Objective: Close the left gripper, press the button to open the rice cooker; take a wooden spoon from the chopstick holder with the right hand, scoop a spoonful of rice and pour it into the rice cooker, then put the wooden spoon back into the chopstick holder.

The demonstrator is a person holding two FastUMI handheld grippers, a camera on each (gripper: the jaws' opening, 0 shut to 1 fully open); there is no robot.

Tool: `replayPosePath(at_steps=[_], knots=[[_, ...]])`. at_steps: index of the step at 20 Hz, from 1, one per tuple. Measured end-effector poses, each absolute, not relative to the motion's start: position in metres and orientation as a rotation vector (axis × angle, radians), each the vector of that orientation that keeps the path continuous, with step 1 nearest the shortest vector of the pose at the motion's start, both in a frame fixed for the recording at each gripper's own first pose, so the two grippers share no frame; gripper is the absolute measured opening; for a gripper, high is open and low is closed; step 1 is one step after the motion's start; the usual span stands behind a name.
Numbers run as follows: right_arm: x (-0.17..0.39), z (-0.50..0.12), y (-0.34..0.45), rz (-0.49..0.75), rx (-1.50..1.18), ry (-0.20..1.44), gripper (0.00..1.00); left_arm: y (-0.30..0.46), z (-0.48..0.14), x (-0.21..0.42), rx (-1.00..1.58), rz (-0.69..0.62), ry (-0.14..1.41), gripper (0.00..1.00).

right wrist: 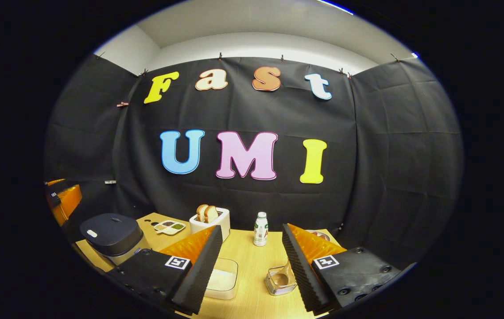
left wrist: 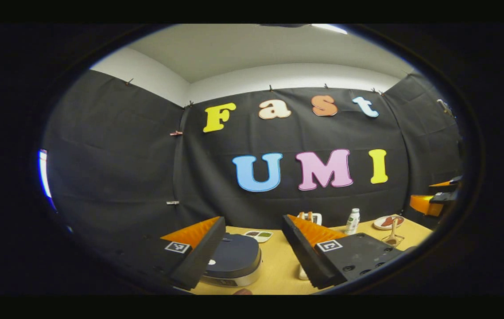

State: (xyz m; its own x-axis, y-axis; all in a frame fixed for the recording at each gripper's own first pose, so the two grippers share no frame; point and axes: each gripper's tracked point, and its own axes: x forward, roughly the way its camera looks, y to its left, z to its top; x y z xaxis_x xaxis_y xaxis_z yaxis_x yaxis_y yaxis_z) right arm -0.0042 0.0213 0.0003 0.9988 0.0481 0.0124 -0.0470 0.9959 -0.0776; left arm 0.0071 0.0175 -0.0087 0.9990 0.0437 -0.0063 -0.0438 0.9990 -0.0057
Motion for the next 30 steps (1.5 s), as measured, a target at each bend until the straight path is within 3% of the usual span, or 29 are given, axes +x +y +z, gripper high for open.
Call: replayPosePath(at_steps=[8,10,16,18,19,22,24,27,30], knots=[[-0.001,-0.004,0.022,0.046,-0.087,-0.005,0.86,0.027,-0.017,0.011,-0.009,0.067,0.029,0.84],[0.000,-0.005,0.024,0.051,-0.088,-0.002,0.86,0.031,-0.021,0.012,-0.003,0.076,0.040,0.74],[0.004,-0.004,0.029,0.057,-0.090,-0.005,0.86,0.046,-0.040,0.021,-0.010,0.108,0.090,0.58],[0.005,-0.007,0.032,0.066,-0.089,0.000,0.86,0.050,-0.053,0.025,-0.013,0.106,0.136,0.43],[0.006,-0.008,0.033,0.067,-0.086,0.002,0.86,0.058,-0.057,0.029,-0.011,0.120,0.149,0.30],[0.009,-0.009,0.034,0.066,-0.083,0.004,0.86,0.075,-0.075,0.039,-0.014,0.157,0.196,0.11],[0.010,-0.011,0.037,0.069,-0.091,0.007,0.86,0.087,-0.087,0.044,-0.010,0.168,0.220,0.13],[0.011,-0.006,0.041,0.077,-0.090,0.004,0.86,0.102,-0.110,0.051,-0.022,0.182,0.279,0.05],[0.012,-0.004,0.045,0.080,-0.090,-0.010,0.86,0.108,-0.135,0.058,-0.041,0.166,0.336,0.07]])
